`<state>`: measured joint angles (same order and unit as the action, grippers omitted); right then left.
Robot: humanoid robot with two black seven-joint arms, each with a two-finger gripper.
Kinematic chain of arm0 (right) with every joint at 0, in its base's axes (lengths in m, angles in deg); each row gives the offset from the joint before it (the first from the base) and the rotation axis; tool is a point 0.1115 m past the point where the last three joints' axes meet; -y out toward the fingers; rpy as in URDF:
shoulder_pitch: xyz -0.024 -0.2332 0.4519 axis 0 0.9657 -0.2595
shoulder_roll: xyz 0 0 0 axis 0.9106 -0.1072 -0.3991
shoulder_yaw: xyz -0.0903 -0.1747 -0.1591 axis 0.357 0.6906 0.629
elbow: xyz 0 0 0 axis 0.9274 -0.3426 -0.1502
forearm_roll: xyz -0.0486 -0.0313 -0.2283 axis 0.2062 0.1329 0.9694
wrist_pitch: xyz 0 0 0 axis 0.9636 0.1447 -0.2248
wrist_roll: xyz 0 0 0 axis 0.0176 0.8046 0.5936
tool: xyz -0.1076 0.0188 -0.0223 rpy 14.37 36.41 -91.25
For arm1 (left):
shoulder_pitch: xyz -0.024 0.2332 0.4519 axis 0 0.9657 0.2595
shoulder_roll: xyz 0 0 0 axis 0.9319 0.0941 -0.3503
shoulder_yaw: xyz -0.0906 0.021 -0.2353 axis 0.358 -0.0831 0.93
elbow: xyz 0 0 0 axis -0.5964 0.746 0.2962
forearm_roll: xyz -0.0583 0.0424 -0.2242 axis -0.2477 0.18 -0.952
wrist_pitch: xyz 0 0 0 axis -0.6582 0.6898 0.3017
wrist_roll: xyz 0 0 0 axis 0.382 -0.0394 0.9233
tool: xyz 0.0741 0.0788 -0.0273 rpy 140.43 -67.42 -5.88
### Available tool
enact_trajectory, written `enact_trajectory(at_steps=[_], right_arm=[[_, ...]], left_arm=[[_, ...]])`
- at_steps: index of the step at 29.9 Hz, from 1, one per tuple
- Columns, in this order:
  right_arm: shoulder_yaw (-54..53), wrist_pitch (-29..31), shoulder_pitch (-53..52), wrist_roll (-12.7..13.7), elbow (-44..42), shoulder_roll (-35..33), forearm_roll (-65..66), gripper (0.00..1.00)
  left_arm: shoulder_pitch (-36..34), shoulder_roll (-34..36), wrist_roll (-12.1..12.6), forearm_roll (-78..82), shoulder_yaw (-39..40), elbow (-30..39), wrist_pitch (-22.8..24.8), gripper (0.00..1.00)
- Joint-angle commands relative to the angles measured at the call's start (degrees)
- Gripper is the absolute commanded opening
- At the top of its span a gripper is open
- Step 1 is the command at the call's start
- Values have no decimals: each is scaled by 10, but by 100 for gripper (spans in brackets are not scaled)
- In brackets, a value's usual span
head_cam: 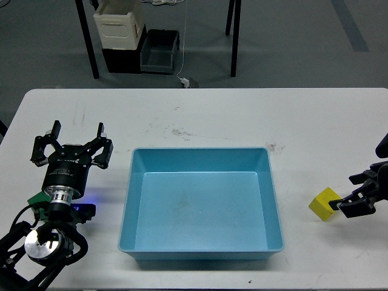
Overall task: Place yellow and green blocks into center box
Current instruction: 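Lower the right gripper onto the yellow cube and close it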
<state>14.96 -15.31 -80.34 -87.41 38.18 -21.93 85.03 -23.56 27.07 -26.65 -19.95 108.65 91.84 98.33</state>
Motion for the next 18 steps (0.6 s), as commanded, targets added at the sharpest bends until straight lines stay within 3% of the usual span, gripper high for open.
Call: enact_trajectory(at_steps=[1, 15, 18], right_arm=[[1, 0, 3, 0, -16, 19, -1, 100], [43, 0, 4, 0, -50, 52, -2, 95], [43, 0, 2, 0, -66, 59, -3, 88]], left_arm=[[-1, 0, 0, 1, 0, 0, 0, 100], [-2, -8, 0, 1, 0, -10, 0, 100], [-2, -8, 0, 1, 1, -14, 0, 100]])
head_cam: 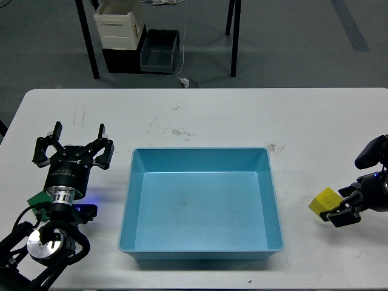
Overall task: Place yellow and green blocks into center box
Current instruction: 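Lower the right gripper onto the yellow cube and close it, then carry the yellow cube over the blue box and release it inside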
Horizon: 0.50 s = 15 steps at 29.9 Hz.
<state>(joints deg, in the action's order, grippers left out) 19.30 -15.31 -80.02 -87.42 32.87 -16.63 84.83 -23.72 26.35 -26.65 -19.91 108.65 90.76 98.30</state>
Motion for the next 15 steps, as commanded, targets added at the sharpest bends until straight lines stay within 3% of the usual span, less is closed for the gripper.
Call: enact_trajectory(at_steps=[1, 4, 9, 15], right_arm=[[0, 0, -1, 0, -18, 13, -1, 87], [0, 0, -3, 0, -27, 33, -2, 82], [0, 0, -6, 0, -29, 39, -2, 51], [-10, 0, -13, 0, -26, 31, -9, 28]], left_arm=[[0, 0, 0, 0, 1, -5, 0, 100], [-1, 0, 0, 0, 1, -7, 0, 100], [0, 0, 0, -1, 8, -10, 0, 100], [-1, -1, 0, -1, 9, -10, 0, 100]])
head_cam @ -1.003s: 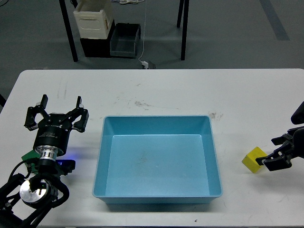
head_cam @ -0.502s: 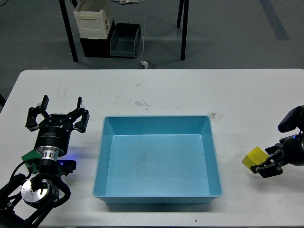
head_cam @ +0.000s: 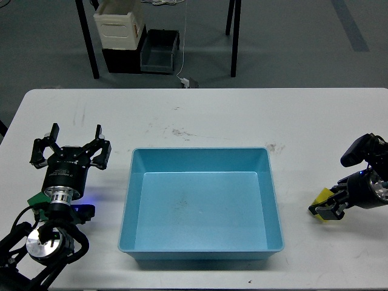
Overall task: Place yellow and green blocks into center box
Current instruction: 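Carry the yellow cube over the blue box and release it inside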
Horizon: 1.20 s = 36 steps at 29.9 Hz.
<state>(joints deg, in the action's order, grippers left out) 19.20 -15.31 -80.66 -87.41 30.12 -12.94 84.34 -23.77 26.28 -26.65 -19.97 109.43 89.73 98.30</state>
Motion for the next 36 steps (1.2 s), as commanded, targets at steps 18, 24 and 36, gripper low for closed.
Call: enact_trajectory(at_steps=[18, 24, 36], right_arm=[[25, 0, -344, 0, 117, 53, -150, 23], [94, 0, -355, 0, 111, 162, -144, 23], [157, 0, -291, 0, -5, 324, -145, 58]], left_arm=[[-11, 81, 0, 5, 32, 3, -8, 100], [-11, 165, 0, 0, 41, 3, -46, 100], [-11, 388, 0, 306, 61, -4, -2, 100]])
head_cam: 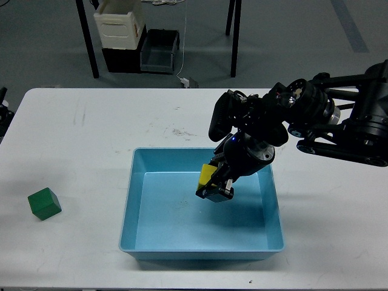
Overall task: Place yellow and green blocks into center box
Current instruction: 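Carry the yellow cube over the blue box and release it inside, then withdraw the right gripper up and away from the box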
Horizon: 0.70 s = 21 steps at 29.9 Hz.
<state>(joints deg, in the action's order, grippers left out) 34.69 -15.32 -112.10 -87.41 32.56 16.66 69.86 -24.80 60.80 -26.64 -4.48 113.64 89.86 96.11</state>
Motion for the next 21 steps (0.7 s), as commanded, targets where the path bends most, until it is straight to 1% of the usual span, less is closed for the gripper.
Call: enact_trajectory(at_steps=[1, 2, 3, 4, 9, 12, 14, 17, 20, 21], right_arm=[[2, 0, 32, 0, -37, 34, 0, 73], [1, 0, 40, 0, -42, 37, -1, 85], [1, 0, 47, 0, -46, 38, -1, 93], [1, 0, 52, 0, -47, 38, -1, 95], [-3, 0, 60, 0, -46, 26, -1, 97], [-24, 0, 62, 0, -42, -10, -4, 97], [-63, 0, 62, 0, -37, -41, -5, 97], [-134, 0, 73, 0, -23, -110, -7, 97], [-217, 0, 124, 0, 1, -176, -7, 97], [-245, -9, 147, 0, 6, -195, -7, 97]], left_arm=[[-1, 56, 0, 204, 26, -10, 28, 100], [-2, 67, 0, 253, 32, -15, 33, 100], [-3, 78, 0, 307, 37, -18, 33, 100], [-5, 87, 0, 352, 43, -19, 33, 99], [-38, 131, 0, 593, 45, -28, 33, 99], [-39, 145, 0, 705, 45, -23, 34, 100], [-39, 148, 0, 752, 42, -20, 32, 100], [-36, 162, 0, 835, 40, -13, 29, 100], [-32, 193, 0, 961, 26, 4, 29, 100], [-33, 201, 0, 998, 14, 10, 29, 100]])
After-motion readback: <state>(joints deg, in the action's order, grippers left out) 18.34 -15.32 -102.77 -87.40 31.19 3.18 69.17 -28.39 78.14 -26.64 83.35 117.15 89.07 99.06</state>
